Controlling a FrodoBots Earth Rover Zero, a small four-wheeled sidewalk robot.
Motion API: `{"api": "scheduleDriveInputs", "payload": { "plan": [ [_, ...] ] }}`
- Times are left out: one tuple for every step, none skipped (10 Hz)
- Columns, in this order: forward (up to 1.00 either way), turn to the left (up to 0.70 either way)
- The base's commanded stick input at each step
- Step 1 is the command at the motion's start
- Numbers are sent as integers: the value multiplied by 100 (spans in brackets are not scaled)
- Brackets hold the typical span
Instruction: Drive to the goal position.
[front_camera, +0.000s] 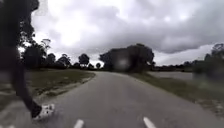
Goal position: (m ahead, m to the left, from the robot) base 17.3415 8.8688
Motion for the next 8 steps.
{"api": "scheduleDriveInputs", "payload": {
  "plan": [
    [70, 0],
    [70, 0],
    [70, 0],
    [70, 0],
    [70, 0],
    [70, 0],
    [70, 0],
    [70, 0]
  ]
}}
